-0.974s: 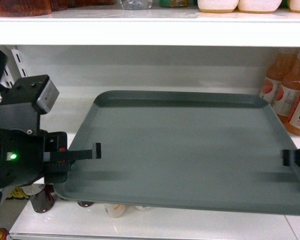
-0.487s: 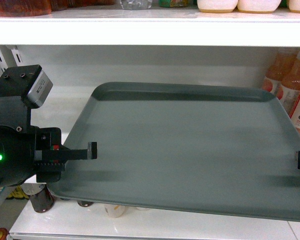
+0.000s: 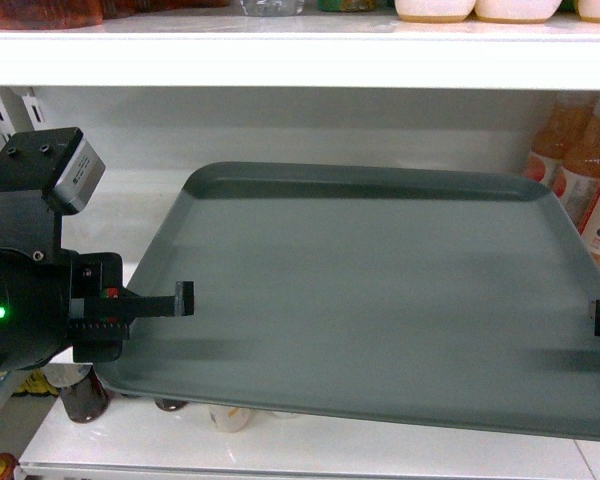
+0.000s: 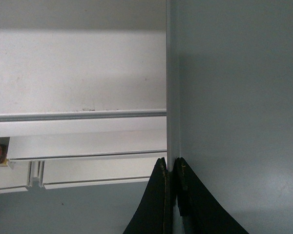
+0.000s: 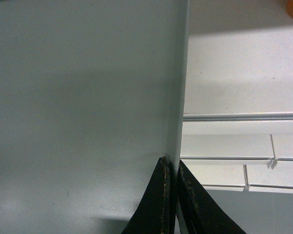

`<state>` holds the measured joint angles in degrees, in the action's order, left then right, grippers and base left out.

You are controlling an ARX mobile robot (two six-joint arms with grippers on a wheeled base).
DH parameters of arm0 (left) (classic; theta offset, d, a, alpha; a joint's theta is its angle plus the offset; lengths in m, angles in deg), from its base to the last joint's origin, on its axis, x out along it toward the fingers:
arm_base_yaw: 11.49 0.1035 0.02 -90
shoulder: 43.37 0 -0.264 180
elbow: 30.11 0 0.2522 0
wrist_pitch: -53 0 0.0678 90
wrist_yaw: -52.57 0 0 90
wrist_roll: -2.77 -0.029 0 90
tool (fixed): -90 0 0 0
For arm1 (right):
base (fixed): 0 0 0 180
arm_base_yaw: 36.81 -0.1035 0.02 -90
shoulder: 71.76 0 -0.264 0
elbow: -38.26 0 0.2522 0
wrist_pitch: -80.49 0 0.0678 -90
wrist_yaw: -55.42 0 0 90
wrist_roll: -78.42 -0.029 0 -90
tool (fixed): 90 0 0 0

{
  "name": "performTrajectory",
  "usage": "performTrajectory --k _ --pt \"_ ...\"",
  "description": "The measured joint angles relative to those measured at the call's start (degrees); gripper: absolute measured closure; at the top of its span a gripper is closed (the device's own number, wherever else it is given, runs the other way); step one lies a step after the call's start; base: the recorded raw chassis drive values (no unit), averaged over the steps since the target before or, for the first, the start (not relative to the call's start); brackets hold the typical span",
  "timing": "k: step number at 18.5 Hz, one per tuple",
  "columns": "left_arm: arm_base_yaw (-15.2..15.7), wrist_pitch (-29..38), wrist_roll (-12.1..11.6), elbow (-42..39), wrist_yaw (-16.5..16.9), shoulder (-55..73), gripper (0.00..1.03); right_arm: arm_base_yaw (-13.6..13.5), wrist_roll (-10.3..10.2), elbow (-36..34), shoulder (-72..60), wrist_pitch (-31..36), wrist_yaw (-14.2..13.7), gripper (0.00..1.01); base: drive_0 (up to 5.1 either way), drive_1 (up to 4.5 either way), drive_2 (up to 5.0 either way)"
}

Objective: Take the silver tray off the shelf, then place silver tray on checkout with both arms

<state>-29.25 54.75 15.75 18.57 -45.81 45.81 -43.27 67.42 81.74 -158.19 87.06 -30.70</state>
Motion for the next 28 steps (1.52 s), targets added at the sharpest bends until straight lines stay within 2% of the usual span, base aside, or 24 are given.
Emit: performTrajectory --k 28 --pt "0.0 -0.2 -0.4 -0.1 -0.6 0.0 1.00 -0.3 -0.2 0.0 -0.2 0.0 0.0 0.97 0.0 -4.29 4.4"
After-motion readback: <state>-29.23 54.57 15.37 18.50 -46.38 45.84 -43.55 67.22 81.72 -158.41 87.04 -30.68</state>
